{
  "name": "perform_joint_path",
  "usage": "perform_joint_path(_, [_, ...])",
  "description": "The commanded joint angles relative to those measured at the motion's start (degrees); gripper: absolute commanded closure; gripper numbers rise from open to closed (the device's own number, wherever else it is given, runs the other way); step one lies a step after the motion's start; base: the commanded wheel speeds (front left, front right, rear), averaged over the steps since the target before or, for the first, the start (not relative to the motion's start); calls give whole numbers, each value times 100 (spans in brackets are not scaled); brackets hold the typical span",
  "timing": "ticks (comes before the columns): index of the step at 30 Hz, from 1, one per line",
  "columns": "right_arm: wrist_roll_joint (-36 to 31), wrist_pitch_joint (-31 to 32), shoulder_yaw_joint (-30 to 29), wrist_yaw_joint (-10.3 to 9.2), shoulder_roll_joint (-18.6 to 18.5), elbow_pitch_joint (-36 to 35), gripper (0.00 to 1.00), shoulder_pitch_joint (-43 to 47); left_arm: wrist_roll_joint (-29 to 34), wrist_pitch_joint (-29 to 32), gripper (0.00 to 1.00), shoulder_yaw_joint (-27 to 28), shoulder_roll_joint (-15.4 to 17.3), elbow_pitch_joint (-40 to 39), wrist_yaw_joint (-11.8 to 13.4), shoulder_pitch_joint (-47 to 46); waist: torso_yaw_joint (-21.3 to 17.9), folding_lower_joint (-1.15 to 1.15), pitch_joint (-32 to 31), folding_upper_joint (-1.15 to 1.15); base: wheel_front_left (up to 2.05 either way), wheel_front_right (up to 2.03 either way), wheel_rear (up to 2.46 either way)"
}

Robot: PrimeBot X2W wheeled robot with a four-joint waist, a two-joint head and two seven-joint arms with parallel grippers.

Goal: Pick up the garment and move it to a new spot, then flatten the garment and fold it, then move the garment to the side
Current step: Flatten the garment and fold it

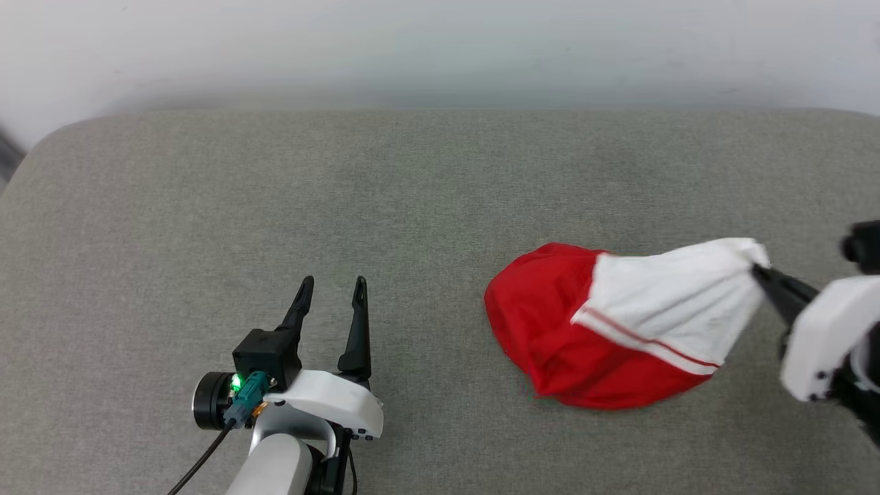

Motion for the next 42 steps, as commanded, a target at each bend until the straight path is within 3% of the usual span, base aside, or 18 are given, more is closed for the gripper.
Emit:
perform_joint_path(1, [-85,-38,-407,-3,103,190,100,131,28,-12,0,-4,30,-18,-1,47,-54,0,-5,0,0,0,0])
perform_joint_path(2, [-98,-74,-998,-3,195,569,100,226,28,-12,0,-20,18,-19,-18,34,-66,0,7,0,0,0,0])
perform_joint_path(5, [-151,-183,-1736,-2,374,1198,100,301,31,-13,0,-40,16,-8,-34,3,-56,0,37,0,0,0,0])
perform_joint_path(12, [-426,-770,-2663,-2,718,2699,100,478,24,-13,0,-45,42,9,-1,-7,-31,0,124,0,0,0,0])
perform_joint_path(13, [-457,-879,-2693,-2,755,2897,90,445,23,-13,0,-51,45,11,0,-18,-28,0,133,0,0,0,0])
perform_joint_path(14, [-447,-1031,-2712,-2,810,3066,12,371,24,-13,0,-52,50,11,-1,-24,-29,0,140,0,0,0,0])
perform_joint_path(15, [-482,-1186,-2689,-2,811,3194,0,325,21,-13,0,-48,55,14,5,-27,-29,0,143,0,0,0,0])
perform_joint_path(20, [-511,-2099,-2522,-2,809,3402,0,182,-20,-14,0,-15,97,11,58,80,-69,0,61,0,0,0,0])
perform_joint_path(29, [-857,-3797,-1816,-2,712,2660,0,441,-108,29,0,3,178,36,103,336,-90,0,-342,0,0,0,0])
perform_joint_path(34, [-947,-4077,-1264,-2,852,1987,0,720,-147,104,0,11,254,3,138,513,-105,0,-543,0,0,0,0])
perform_joint_path(42, [-1016,-3975,-589,-2,1111,865,0,1307,-188,226,0,28,388,-49,204,769,-157,0,-776,0,0,0,0])
